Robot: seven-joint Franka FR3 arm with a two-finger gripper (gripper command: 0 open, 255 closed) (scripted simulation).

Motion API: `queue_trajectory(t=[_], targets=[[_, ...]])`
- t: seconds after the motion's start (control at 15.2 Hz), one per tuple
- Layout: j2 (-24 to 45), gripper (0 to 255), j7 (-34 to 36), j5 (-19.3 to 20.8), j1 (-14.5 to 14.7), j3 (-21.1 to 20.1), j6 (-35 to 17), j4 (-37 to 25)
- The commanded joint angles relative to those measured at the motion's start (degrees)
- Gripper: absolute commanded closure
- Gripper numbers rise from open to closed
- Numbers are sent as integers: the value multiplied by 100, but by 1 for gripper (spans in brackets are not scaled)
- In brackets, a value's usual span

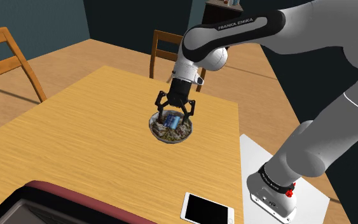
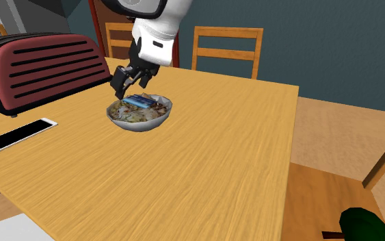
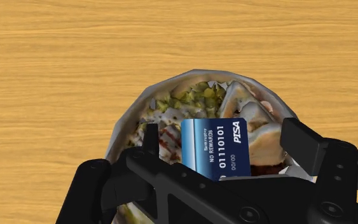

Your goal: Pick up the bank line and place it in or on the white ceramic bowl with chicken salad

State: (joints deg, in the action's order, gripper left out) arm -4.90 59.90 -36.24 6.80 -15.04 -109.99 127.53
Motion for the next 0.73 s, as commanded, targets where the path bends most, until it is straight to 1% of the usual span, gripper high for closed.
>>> queue_trajectory(t=[0.0, 0.13, 0.66], targets=[[-57, 0, 30, 90, -77, 86, 285, -191], [-102, 0, 64, 186, -160, 183, 610, -436], [-102, 0, 65, 185, -159, 183, 609, -435]])
